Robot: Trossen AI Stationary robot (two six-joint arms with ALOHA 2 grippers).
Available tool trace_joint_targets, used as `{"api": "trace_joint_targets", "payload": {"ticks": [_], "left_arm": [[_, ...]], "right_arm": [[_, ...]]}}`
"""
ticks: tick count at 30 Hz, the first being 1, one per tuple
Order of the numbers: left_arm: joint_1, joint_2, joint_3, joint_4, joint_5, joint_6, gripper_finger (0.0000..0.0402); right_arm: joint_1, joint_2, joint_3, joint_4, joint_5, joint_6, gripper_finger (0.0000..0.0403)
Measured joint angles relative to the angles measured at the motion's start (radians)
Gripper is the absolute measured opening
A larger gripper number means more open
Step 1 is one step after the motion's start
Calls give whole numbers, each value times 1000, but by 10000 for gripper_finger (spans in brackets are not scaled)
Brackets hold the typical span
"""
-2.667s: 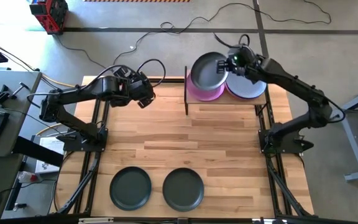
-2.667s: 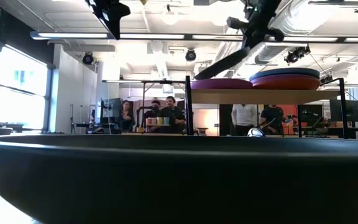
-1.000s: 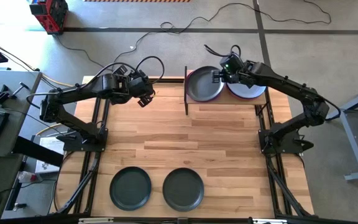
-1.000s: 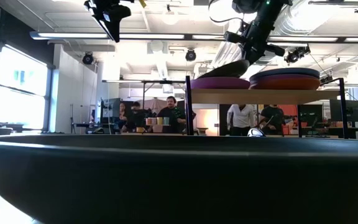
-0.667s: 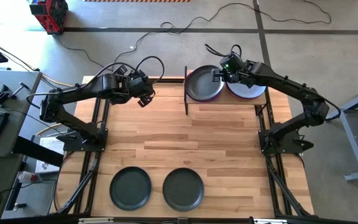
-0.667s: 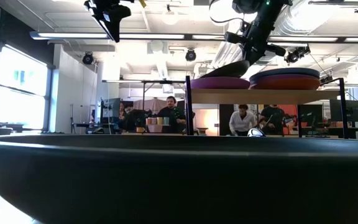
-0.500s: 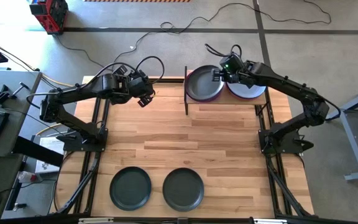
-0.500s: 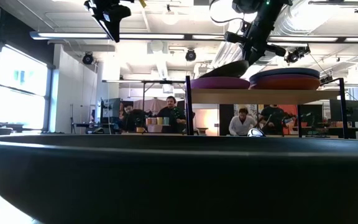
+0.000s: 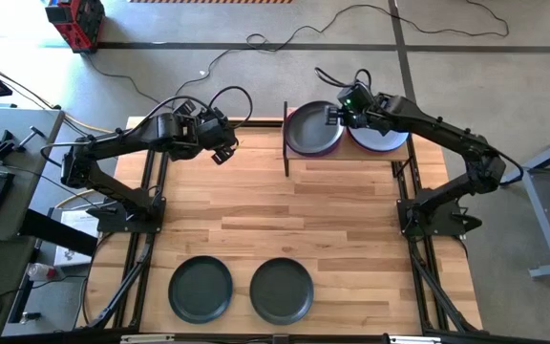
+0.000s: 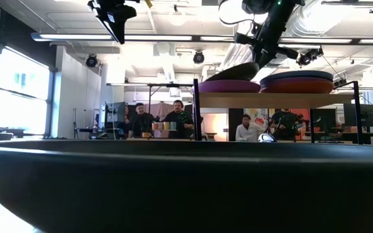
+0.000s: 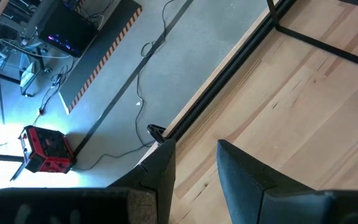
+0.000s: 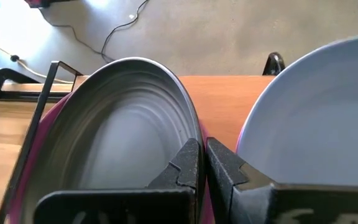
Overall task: Place and stack plates onto a shelf
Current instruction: Stack the right black plate on top of the violet plate on the shelf
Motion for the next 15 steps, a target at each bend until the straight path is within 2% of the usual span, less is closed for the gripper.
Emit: {"api": "trace_joint_targets", "payload": {"ticks": [15], "left_arm": [[0,0,0,0,0,0,106]], "right_arm": [[0,0,0,-25,-29,-20,1]]}}
